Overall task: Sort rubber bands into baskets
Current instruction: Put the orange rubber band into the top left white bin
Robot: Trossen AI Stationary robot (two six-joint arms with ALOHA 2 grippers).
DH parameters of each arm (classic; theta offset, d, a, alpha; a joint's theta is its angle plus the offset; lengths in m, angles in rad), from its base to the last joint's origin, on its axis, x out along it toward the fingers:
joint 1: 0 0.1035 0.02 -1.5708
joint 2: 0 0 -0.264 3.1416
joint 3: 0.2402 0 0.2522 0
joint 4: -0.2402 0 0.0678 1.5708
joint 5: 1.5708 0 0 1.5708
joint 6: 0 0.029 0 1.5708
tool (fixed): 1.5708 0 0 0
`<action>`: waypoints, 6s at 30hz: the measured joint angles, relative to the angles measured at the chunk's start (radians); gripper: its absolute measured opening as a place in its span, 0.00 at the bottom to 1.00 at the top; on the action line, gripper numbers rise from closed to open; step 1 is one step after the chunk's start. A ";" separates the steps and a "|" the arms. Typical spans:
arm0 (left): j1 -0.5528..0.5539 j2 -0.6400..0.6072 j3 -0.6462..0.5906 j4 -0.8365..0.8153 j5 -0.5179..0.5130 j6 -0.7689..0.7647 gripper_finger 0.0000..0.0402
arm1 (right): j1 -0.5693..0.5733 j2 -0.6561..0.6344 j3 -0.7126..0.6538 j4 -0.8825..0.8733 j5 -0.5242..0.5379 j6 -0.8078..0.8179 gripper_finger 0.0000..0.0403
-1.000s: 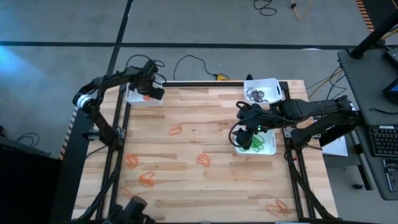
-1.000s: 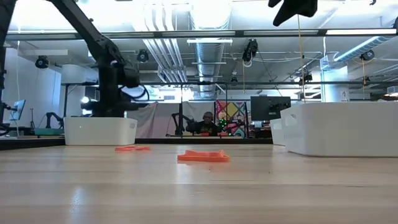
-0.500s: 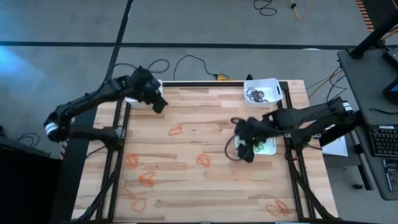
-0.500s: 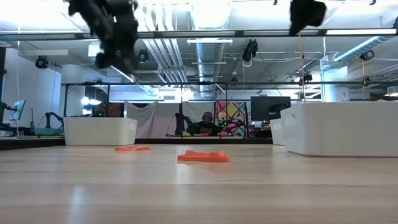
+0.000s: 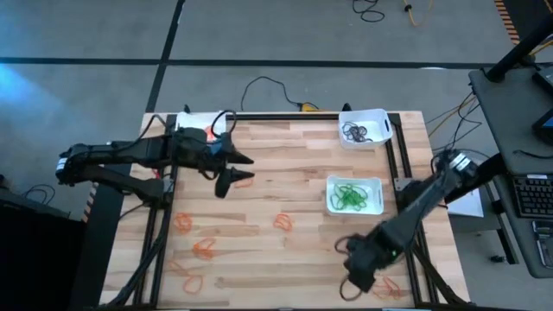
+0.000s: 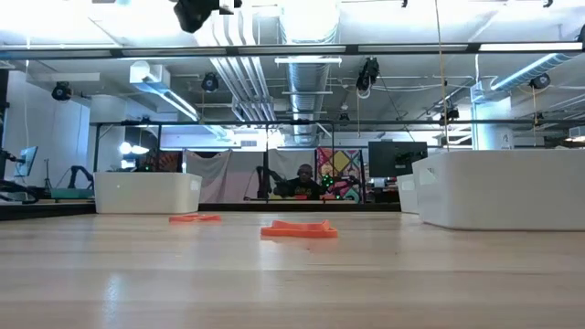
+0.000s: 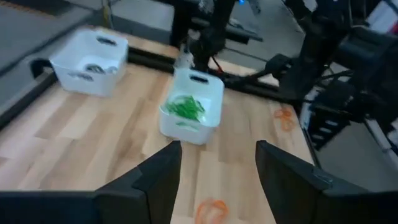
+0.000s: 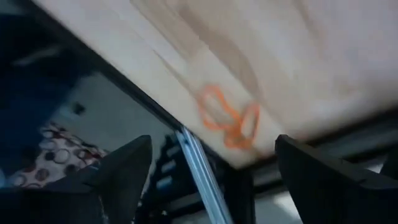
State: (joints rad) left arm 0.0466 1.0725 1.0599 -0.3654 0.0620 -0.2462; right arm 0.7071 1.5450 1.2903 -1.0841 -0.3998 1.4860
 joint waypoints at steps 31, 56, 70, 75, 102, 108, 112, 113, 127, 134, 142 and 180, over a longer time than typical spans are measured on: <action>-0.307 -0.005 -0.042 -0.096 -0.080 -0.097 0.48 | 0.102 0.310 -0.353 0.392 -0.393 -0.078 0.46; -0.606 -0.042 -0.068 -0.231 -0.132 -0.266 0.48 | -0.151 0.320 0.073 0.252 0.142 -0.076 0.03; -0.930 -0.022 -0.069 -0.282 -0.439 -0.555 0.48 | -0.608 0.322 0.190 0.402 0.476 -0.557 0.03; -0.982 0.004 -0.069 -0.281 -0.562 -0.611 0.48 | -0.706 0.337 0.188 0.425 0.506 -0.587 0.03; -0.318 0.274 -0.142 -0.079 -0.295 -0.106 0.56 | -0.625 0.146 0.306 0.313 0.420 -0.777 0.45; -0.126 0.400 -0.206 0.153 -0.143 0.142 0.52 | -0.477 0.040 0.313 0.315 0.525 -0.664 0.44; -0.047 0.475 -0.220 0.183 -0.070 0.244 0.51 | -0.386 0.021 0.313 0.306 0.598 -0.656 0.45; -0.032 0.500 -0.221 0.184 -0.068 0.256 0.51 | -0.373 0.020 0.313 0.304 0.615 -0.655 0.46; 0.022 0.746 -0.189 0.305 0.013 0.279 0.51 | -0.346 0.026 0.313 0.198 0.690 -0.580 0.46; 0.026 0.753 -0.203 0.291 -0.079 0.174 0.34 | -0.359 0.014 0.313 0.175 0.690 -0.621 0.46; 0.024 0.716 -0.210 0.257 -0.074 0.072 0.03 | -0.370 -0.059 0.381 0.072 0.690 -0.753 0.46; 0.901 0.547 -0.087 -0.195 -0.339 -0.043 0.00 | -0.662 -0.188 0.599 0.036 0.715 -1.249 0.46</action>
State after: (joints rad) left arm 0.9480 1.6198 0.9730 -0.5608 -0.2771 -0.2892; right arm 0.0454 1.3567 1.8893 -1.0486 0.3157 0.2371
